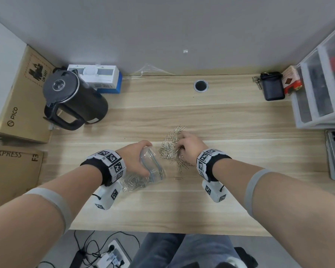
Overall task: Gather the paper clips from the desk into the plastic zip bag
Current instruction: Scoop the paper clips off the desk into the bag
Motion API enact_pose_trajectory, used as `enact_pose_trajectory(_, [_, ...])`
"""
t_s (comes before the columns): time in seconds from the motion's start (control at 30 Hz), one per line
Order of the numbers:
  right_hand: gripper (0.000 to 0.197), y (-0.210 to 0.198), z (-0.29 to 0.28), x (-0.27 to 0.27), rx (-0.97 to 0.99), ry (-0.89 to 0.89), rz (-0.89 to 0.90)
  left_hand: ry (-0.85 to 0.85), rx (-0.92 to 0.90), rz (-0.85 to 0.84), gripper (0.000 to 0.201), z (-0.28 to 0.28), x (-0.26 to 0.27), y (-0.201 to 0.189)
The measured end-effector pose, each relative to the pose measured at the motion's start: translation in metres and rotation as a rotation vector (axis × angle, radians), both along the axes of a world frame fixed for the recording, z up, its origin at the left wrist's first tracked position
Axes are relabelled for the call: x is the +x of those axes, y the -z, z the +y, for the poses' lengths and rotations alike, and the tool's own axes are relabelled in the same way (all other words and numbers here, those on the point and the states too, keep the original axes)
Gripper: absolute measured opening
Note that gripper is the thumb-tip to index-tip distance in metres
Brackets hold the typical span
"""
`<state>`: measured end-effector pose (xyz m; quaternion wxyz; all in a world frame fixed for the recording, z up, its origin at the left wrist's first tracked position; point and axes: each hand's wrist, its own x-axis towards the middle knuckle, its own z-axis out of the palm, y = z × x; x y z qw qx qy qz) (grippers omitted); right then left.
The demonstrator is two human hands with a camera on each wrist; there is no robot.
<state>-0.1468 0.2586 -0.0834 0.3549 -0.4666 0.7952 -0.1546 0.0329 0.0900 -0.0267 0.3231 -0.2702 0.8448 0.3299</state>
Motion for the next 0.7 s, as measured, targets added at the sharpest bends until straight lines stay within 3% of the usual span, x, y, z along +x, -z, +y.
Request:
enact_pose_trajectory(0.27, [0.019, -0.014, 0.001, -0.015, 0.020, 0.085, -0.044, 0.027, 0.011, -0.005, 0.107, 0.005, -0.002, 0.002])
enact_pose_trajectory(0.4, [0.010, -0.028, -0.004, -0.014, 0.010, 0.122, -0.154, 0.029, 0.016, 0.005, 0.118, 0.004, 0.000, 0.000])
enact_pose_trajectory(0.6, [0.010, -0.055, -0.020, 0.029, 0.042, -0.088, -0.302, 0.012, 0.058, 0.060, 0.104, 0.005, 0.006, -0.003])
enact_pose_trajectory(0.7, [0.013, -0.060, -0.030, 0.062, 0.032, -0.147, -0.286, -0.014, 0.130, 0.097, 0.094, 0.007, 0.008, -0.006])
